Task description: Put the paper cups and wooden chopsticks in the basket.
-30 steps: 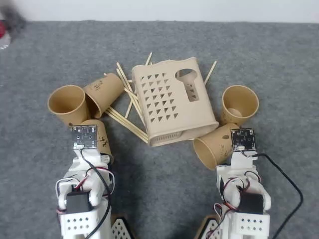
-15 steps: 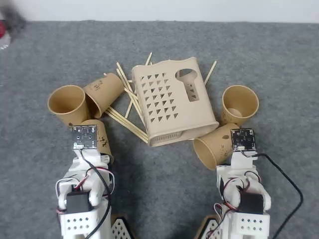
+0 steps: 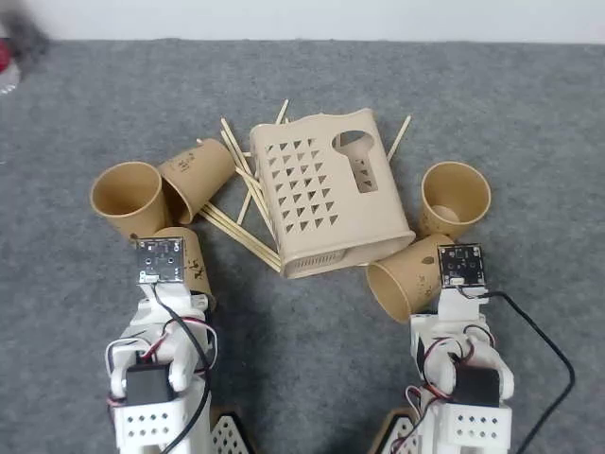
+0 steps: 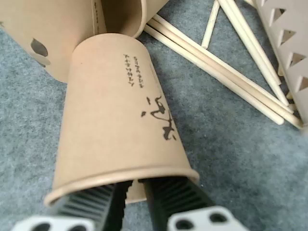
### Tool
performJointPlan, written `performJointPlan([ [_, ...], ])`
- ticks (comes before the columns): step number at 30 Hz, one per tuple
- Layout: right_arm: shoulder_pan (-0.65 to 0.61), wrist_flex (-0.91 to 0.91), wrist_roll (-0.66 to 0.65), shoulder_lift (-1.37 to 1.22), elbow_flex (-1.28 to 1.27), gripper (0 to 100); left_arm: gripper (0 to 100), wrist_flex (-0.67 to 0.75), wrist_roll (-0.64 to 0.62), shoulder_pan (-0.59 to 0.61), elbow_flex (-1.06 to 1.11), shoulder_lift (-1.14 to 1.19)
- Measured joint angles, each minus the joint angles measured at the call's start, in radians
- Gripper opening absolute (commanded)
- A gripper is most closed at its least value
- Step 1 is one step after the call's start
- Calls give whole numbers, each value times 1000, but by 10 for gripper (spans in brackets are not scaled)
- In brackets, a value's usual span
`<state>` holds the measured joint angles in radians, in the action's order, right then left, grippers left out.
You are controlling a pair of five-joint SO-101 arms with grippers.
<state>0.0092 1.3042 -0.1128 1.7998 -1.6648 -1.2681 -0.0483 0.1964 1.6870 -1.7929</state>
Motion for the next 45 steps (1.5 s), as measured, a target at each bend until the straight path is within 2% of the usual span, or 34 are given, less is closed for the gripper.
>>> performJointPlan([
  [38, 0, 0, 0, 0, 0, 9, 13, 3, 0, -2, 0, 0],
  [45, -2, 0, 0, 0, 0, 9, 13, 5, 2, -123, 0, 0],
])
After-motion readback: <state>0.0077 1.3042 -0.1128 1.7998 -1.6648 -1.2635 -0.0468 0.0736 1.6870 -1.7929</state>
